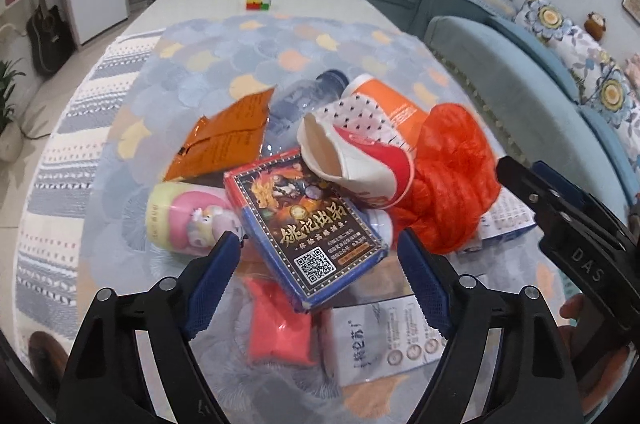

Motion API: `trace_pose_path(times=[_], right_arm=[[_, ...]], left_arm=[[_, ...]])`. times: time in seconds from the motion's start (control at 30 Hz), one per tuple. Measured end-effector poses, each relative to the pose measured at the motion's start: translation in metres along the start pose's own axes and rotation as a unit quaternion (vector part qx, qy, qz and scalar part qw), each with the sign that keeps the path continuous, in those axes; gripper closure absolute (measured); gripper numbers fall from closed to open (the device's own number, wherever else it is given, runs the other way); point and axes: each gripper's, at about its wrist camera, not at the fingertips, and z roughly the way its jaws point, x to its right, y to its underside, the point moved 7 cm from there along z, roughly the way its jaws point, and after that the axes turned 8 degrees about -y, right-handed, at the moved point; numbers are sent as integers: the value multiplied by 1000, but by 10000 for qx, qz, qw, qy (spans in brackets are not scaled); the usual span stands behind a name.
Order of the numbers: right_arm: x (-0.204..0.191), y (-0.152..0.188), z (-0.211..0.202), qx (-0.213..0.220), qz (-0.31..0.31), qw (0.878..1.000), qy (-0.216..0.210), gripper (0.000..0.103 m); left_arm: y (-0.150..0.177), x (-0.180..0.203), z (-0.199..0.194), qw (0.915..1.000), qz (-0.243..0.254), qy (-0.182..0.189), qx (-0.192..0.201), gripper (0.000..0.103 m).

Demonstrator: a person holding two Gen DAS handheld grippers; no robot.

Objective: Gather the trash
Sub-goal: 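Grasp the red plastic bag with the right gripper and lift it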

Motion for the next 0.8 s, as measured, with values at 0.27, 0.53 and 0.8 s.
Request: trace_pose_path(times=[0.27,0.53,0.8], right_arm=[[8,7,34,-313,197,9991,-219,29],[3,7,53,-529,85,9983,-247,29],[-5,12,51,-492,-70,9985,-234,68]], left_arm=[[2,4,15,9998,76,-176,-92,28],[0,9,15,10000,53,-56,-4,38],[3,8,11,9998,69,111,140,40]])
